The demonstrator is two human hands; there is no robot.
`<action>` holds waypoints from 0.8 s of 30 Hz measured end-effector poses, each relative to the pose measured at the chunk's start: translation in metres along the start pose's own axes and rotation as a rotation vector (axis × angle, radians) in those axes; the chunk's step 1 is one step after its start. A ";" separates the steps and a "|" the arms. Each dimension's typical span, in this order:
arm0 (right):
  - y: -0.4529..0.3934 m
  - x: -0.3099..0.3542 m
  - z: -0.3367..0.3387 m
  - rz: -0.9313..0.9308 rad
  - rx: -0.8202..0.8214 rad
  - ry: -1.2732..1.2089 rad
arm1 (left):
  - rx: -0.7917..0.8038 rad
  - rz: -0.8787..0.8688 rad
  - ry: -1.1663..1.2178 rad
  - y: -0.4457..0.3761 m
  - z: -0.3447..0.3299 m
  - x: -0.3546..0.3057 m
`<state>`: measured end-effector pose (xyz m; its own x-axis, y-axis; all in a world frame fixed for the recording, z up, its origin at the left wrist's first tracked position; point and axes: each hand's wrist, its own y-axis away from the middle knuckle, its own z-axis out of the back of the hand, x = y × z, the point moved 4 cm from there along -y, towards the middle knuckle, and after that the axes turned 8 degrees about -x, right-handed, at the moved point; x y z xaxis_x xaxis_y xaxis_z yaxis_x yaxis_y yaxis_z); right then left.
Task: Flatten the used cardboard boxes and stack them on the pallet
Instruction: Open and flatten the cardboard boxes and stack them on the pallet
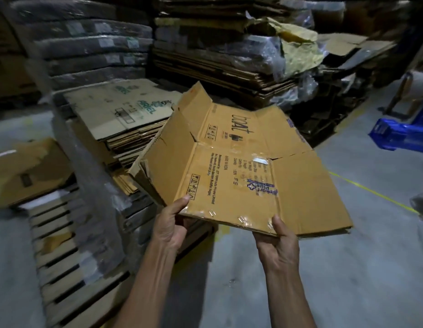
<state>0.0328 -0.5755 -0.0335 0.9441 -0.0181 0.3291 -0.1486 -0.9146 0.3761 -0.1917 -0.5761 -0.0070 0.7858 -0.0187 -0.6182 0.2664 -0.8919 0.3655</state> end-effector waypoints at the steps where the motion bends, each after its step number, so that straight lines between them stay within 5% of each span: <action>1: 0.000 0.000 -0.004 -0.010 0.032 0.010 | 0.010 -0.009 0.002 0.003 -0.002 -0.003; 11: -0.019 -0.024 -0.075 -0.078 0.095 -0.020 | 0.081 -0.129 0.106 -0.020 -0.022 -0.057; 24: -0.158 -0.159 -0.217 -0.158 0.110 0.134 | 0.105 -0.252 0.235 -0.192 -0.018 -0.179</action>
<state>-0.1573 -0.3404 0.0431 0.9045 0.1763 0.3882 0.0382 -0.9404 0.3380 -0.3736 -0.3930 0.0461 0.8130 0.3009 -0.4985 0.4185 -0.8973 0.1408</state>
